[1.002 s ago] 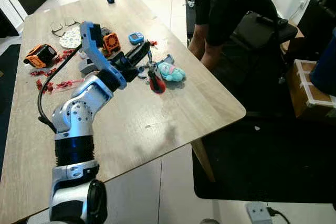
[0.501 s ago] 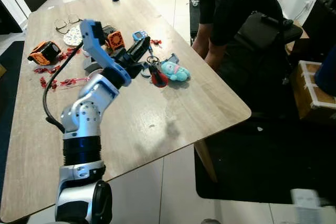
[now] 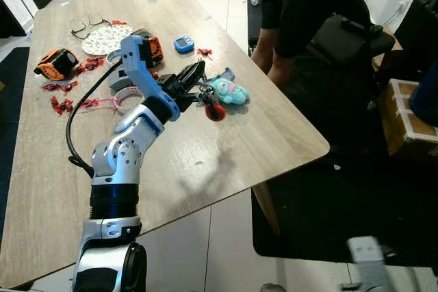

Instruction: Hang keys on a hook

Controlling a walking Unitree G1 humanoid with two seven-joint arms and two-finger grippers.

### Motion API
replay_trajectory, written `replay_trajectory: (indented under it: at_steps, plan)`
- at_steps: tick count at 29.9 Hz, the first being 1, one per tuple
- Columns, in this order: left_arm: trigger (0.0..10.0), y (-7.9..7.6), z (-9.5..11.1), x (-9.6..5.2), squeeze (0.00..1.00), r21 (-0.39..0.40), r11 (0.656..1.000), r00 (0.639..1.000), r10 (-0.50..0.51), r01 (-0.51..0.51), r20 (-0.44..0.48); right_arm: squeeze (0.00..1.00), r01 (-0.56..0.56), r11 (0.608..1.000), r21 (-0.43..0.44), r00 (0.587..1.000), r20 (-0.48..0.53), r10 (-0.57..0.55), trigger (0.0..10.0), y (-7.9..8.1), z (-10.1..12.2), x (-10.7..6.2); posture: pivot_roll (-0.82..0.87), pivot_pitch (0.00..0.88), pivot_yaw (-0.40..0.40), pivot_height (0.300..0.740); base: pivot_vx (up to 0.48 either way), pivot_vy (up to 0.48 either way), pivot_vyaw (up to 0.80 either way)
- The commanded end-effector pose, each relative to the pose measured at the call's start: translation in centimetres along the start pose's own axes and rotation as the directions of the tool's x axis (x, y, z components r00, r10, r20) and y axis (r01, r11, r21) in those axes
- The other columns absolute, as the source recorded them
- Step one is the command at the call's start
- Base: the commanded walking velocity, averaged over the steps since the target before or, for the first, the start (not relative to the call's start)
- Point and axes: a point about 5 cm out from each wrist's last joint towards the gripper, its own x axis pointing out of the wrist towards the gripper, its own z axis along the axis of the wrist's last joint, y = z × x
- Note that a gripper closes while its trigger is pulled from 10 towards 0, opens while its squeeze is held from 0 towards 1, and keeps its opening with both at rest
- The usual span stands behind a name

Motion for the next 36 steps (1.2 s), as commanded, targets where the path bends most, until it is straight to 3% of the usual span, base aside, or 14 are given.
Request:
replay_trajectory:
  at_steps: [1,2,3,5,9,24,36]
  plan:
    - [10.0,0.0,0.0,-0.2,0.0,0.004,1.0,1.0,-0.002,0.002,0.01,0.0,-0.037,0.999,0.017,0.999,-0.022,0.037,10.0,0.7,-0.6,0.0,-0.15,0.132,0.123,0.74,0.0,0.0,0.0]
    - [10.0,0.0,0.1,-0.3,0.0,0.005,1.0,1.0,-0.003,0.003,0.011,0.0,-0.094,0.995,0.032,0.995,-0.034,0.095,10.0,2.2,-1.0,0.0,-0.14,0.131,0.126,0.74,0.0,0.0,0.0]
    - [10.0,0.0,0.1,-0.3,0.0,0.005,1.0,1.0,-0.003,0.003,0.011,0.0,-0.094,0.995,0.032,0.995,-0.034,0.095,10.0,2.2,-1.0,0.0,-0.14,0.131,0.126,0.74,0.0,0.0,0.0]
    - [10.0,-0.1,0.1,-0.3,0.0,0.005,1.0,1.0,-0.004,0.004,0.013,0.0,-0.143,0.988,0.051,0.987,-0.065,0.146,10.0,4.0,-1.8,-0.2,-0.14,0.131,0.126,0.74,0.0,0.0,0.0]
    - [10.0,0.0,0.1,-0.3,0.0,0.009,1.0,1.0,-0.001,0.001,0.015,0.0,-0.149,0.987,0.052,0.985,-0.085,0.153,10.0,4.6,-2.3,-0.3,-0.13,0.123,0.122,0.74,0.0,0.0,0.0]
    - [10.0,0.1,0.1,0.0,0.0,0.026,1.0,1.0,-0.012,0.011,0.013,0.0,-0.112,0.992,0.059,0.989,-0.089,0.117,10.0,3.1,-2.4,-0.2,-0.15,0.089,0.119,0.74,0.0,0.0,0.0]
    - [10.0,-0.9,-2.7,0.4,0.0,-0.004,0.999,0.999,-0.048,0.048,-0.022,0.0,-0.056,0.993,0.1,0.991,-0.118,0.068,10.0,1.5,-3.7,-0.4,-0.18,0.024,0.094,0.74,0.0,0.0,0.0]
